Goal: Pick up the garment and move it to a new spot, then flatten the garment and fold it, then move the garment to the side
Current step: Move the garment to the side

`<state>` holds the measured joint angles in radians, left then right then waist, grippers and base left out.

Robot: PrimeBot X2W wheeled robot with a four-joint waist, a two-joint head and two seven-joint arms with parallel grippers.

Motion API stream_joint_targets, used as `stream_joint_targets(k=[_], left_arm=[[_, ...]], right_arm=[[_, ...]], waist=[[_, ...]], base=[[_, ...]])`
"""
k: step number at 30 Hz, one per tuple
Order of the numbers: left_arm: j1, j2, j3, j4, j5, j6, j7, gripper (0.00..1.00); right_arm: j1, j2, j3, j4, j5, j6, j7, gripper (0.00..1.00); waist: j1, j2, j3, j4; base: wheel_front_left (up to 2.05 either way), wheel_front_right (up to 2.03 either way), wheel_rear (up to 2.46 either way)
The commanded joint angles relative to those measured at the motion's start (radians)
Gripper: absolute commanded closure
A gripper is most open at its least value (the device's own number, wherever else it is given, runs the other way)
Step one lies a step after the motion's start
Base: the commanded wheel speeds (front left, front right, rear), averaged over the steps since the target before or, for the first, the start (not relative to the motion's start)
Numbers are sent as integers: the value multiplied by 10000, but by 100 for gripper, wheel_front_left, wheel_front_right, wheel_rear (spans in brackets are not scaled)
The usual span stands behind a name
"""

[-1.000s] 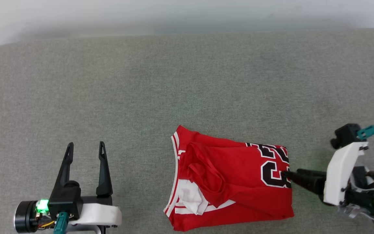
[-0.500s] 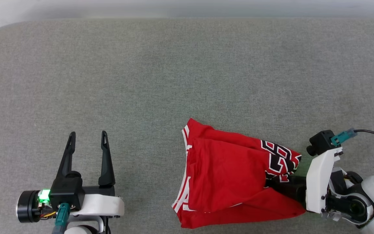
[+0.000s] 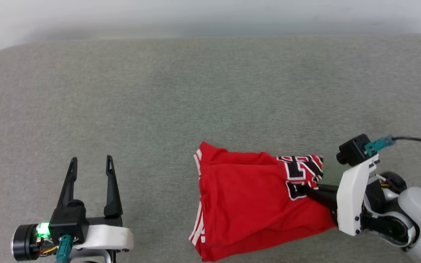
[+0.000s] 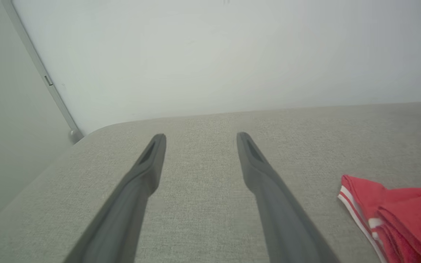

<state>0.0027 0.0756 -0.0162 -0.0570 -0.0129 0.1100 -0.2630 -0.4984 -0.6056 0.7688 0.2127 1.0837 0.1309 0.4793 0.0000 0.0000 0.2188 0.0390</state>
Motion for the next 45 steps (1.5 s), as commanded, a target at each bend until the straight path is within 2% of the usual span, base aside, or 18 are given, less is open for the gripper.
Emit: stream_joint_targets(k=[1, 8, 9, 15, 20, 29, 35, 45], left_arm=[[152, -30, 79, -59, 15, 44, -22, 0], [272, -24, 349, -313, 21, 176, -22, 0], [272, -24, 349, -313, 21, 176, -22, 0], [31, 65, 348, -556, 125, 163, -22, 0], [-337, 241, 300, -769, 209, 156, -21, 0], [-1039, 645, 152, -1211, 338, 129, -21, 0], [-1356, 858, 126, -1594, 334, 219, -21, 0], [-1695, 1138, 52, -1859, 300, 331, -21, 0]], right_arm=[[-322, -235, 173, -278, -82, -4, -136, 100], [-1392, -1225, 687, -1294, -567, -4, -277, 100], [-1392, -1225, 687, -1294, -567, -4, -277, 100], [-2171, -2105, 580, -1565, -1085, -4, -602, 100], [-2808, -2571, 256, -908, -1482, -4, -956, 100], [-3876, -3426, -146, 1555, -2759, -5, -1652, 100], [-4347, -3300, -727, 3341, -3335, -7, -2361, 100], [-4726, -2400, -1422, 5388, -3996, -7, -3050, 100]], waist=[[0, 0, -257, -450], [0, 0, -184, -1856], [0, 0, -184, -1856], [0, 0, 355, -2922], [0, 0, 1039, -3404], [0, 0, 2350, -3459], [0, 0, 3164, -3382], [0, 0, 3873, -3300]], base=[[0, 0, 0], [0, 0, 0], [0, 0, 0], [0, 0, 0], [0, 0, 0], [0, 0, 0], [0, 0, 0], [0, 0, 0]])
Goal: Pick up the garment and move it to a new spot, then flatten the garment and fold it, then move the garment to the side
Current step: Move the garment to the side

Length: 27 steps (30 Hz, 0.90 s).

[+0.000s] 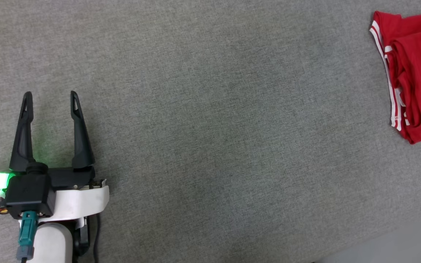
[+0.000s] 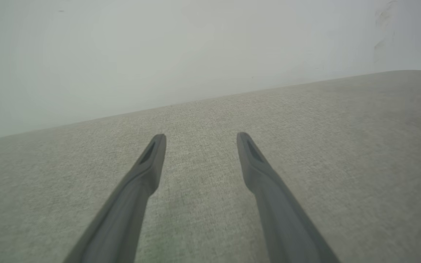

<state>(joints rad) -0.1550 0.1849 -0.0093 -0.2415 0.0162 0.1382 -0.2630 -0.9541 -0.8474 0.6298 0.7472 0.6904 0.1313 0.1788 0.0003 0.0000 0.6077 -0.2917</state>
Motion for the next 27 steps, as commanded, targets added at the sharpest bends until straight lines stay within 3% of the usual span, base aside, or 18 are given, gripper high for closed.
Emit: stream_joint_targets(k=[1, 2, 3, 10, 17, 21, 27], left_arm=[[-117, 38, -45, 30, -4, 43, -21, 0], [-116, 16, -81, 79, -21, 62, -21, 0], [-108, -10, -108, 120, -48, 86, -21, 0], [216, -289, -246, 364, -214, 223, -21, 0], [726, -572, -306, 558, -346, 285, -21, 0], [962, -669, -302, 613, -362, 302, -21, 0], [1351, -815, -227, 678, -391, 340, -20, 0]], right_arm=[[-199, 83, -62, 189, -130, -11, -77, 100], [-233, 139, -115, 375, -239, -11, -166, 65], [-286, 197, -189, 542, -368, -11, -287, 0], [-747, 527, -978, 1252, -1813, -11, -2071, 0], [-709, 1438, -2402, 885, -3182, -9, -4187, 0], [-147, 2228, -3416, 16, -3974, -9, -4420, 0], [1840, 3742, -4916, -3036, -4952, -9, -4429, 0]], waist=[[-3, 0, -64, 25], [-3, 0, -140, 47], [-3, 0, -237, 68], [-3, 0, -1340, 329], [-3, 0, -2390, 712], [-3, 0, -2842, 1021], [-3, 0, -3469, 1554]], base=[[0, 0, 0], [0, 0, 0], [0, 0, 0], [0, 0, 0], [0, 0, 0], [0, 0, 0], [0, 0, 0]])
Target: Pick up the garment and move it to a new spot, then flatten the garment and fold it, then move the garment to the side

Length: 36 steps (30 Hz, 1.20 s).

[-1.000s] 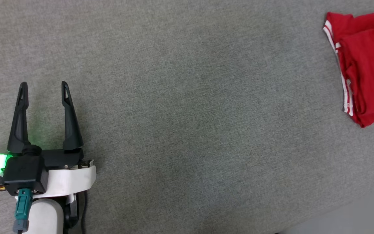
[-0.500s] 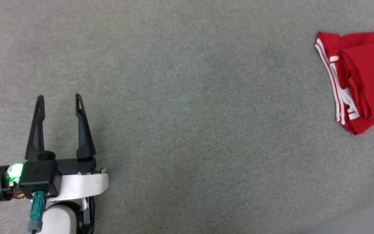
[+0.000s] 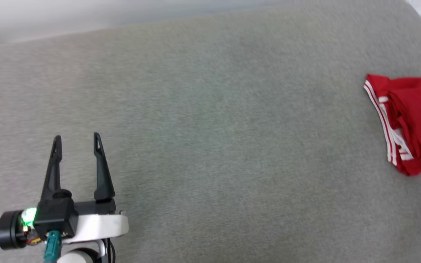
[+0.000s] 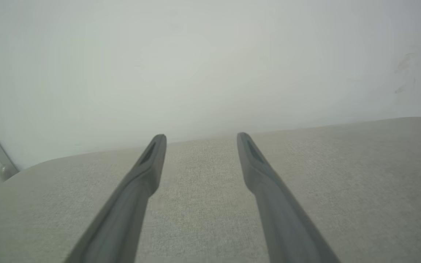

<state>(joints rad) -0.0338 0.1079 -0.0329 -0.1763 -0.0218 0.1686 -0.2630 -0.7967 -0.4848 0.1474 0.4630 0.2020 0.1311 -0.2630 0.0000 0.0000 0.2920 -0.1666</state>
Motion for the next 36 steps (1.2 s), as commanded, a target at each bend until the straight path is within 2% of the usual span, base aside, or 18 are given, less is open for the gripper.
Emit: stream_joint_targets(k=[1, 4, 8, 20, 27, 36], left_arm=[[200, -65, 4, 65, -22, 14, -21, 0], [409, -107, 21, 143, -44, -32, -21, 0], [616, -176, -38, 277, -46, -98, -21, 0], [1177, -320, -66, 654, -34, -162, -21, 0], [1523, -387, 19, 830, -152, -263, -21, 0], [1905, -438, 70, 1112, -216, -553, -21, 0]], right_arm=[[611, 348, -249, -657, -207, -7, -13, 0], [1731, 1184, -452, -1750, -433, -7, -12, 0], [2879, 1853, -465, -2579, -464, -7, -15, 0], [5502, 3184, -756, -3368, -309, -7, -15, 0], [6944, 3675, -1169, -3702, -333, -7, -17, 0], [7934, 3977, -1347, -3961, -392, -6, -15, 0]], waist=[[0, 0, -406, 390], [0, 0, -691, 563], [0, 0, -999, 792], [0, 0, -1736, 1034], [0, 0, -2122, 1140], [0, 0, -2425, 1213]], base=[[0, 0, 0], [0, 0, 0], [0, 0, 0], [0, 0, 0], [0, 0, 0], [0, 0, 0]])
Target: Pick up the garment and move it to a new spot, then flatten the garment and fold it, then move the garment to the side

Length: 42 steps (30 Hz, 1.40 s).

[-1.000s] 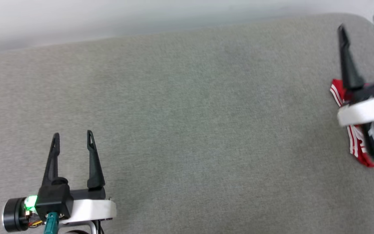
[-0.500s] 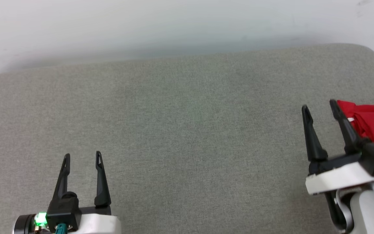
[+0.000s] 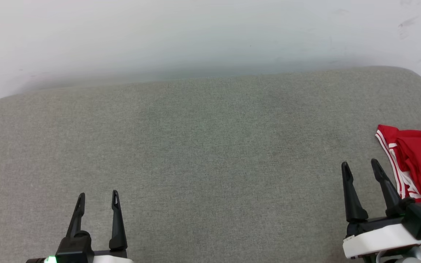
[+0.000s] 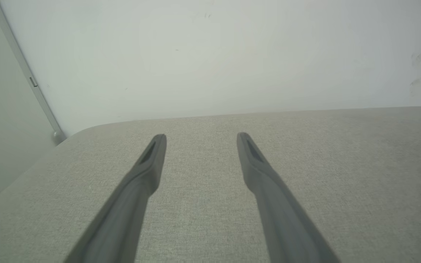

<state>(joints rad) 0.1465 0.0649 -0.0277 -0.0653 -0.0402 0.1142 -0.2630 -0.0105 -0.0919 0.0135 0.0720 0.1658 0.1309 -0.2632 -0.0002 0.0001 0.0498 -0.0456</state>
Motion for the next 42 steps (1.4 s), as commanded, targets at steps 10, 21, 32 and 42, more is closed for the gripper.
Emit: stream_joint_targets(k=[10, 21, 32, 42], left_arm=[[167, -60, -26, 417, -106, -94, 12, 100], [-214, 79, 15, 737, -2621, -410, 421, 100], [-621, 170, 60, 1181, -4778, -752, 806, 100], [-924, 228, 121, 1494, -6499, -1011, 1130, 100]], right_arm=[[252, 102, 30, 273, 95, 2, 20, 100], [65, 36, -26, 466, 2379, 1, 469, 100], [-120, 0, -100, 658, 4337, 1, 883, 100], [-259, -13, -180, 805, 5907, 1, 1228, 100]], waist=[[2, -1, -78, 19], [2, -1, -112, 57], [2, -1, -148, 96], [2, -1, -179, 131]], base=[[0, 0, 0], [0, 0, 0], [0, 0, 0], [0, 0, 0]])
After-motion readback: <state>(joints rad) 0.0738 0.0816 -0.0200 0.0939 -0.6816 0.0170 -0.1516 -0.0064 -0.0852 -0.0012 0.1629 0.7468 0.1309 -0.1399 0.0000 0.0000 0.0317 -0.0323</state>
